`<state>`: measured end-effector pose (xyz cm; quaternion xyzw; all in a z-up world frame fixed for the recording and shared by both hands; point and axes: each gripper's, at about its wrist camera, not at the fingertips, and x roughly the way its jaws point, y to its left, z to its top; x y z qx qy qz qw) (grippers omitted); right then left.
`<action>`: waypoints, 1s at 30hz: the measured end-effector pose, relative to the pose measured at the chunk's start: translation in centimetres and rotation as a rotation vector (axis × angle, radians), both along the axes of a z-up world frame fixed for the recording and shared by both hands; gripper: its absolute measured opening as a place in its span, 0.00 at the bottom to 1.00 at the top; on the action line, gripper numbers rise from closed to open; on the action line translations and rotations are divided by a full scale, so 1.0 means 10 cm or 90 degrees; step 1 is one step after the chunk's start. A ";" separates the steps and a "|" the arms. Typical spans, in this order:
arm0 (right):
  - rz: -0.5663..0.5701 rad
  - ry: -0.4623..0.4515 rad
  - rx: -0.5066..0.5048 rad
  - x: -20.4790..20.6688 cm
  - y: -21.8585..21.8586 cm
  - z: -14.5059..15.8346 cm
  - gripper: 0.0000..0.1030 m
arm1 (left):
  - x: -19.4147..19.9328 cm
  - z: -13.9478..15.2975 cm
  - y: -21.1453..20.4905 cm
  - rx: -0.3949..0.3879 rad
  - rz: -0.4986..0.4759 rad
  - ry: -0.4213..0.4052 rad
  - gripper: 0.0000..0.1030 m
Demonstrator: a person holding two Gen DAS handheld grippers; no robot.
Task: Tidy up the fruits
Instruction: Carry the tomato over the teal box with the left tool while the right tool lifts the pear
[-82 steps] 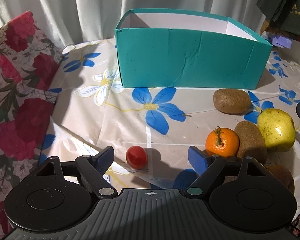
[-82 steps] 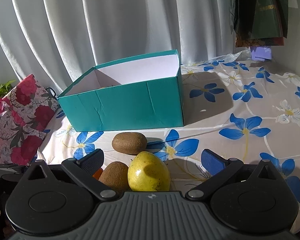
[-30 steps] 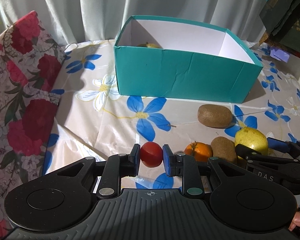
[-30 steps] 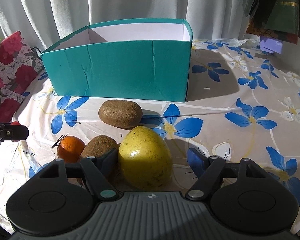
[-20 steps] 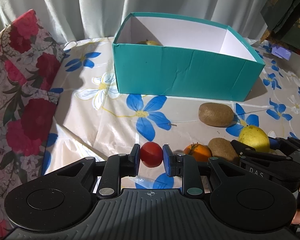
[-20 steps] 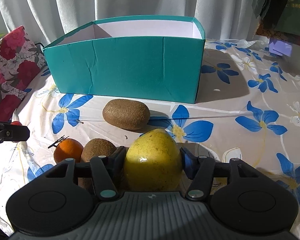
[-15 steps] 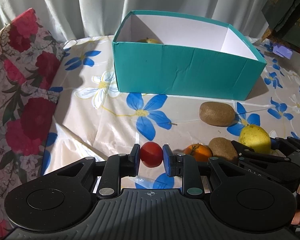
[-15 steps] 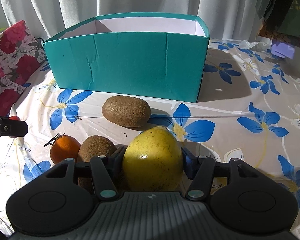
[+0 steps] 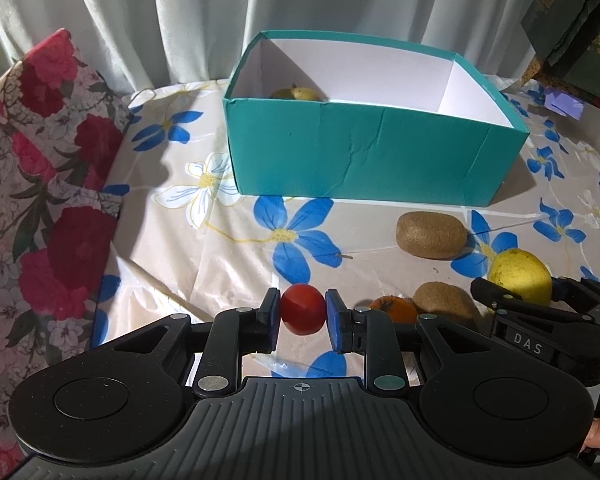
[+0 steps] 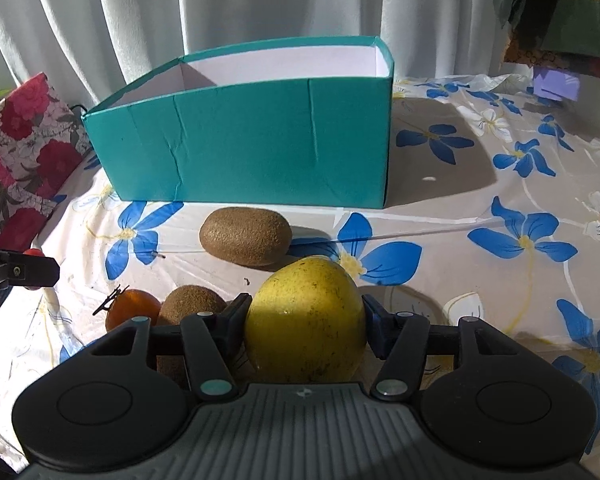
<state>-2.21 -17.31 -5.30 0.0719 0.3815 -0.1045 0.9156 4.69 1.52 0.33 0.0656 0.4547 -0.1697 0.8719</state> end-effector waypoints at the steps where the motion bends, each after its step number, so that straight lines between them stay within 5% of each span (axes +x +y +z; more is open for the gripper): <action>1: -0.006 -0.005 -0.004 -0.02 -0.01 0.03 0.56 | 0.00 0.02 0.00 -0.001 0.001 0.000 0.26; 11: -0.034 -0.063 0.024 -0.23 -0.17 0.32 0.56 | 0.12 0.28 -0.13 0.001 0.012 -0.023 0.26; 30: -0.063 -0.112 0.019 -0.44 -0.36 0.48 0.56 | 0.65 0.91 -0.86 -0.025 0.017 -0.179 0.26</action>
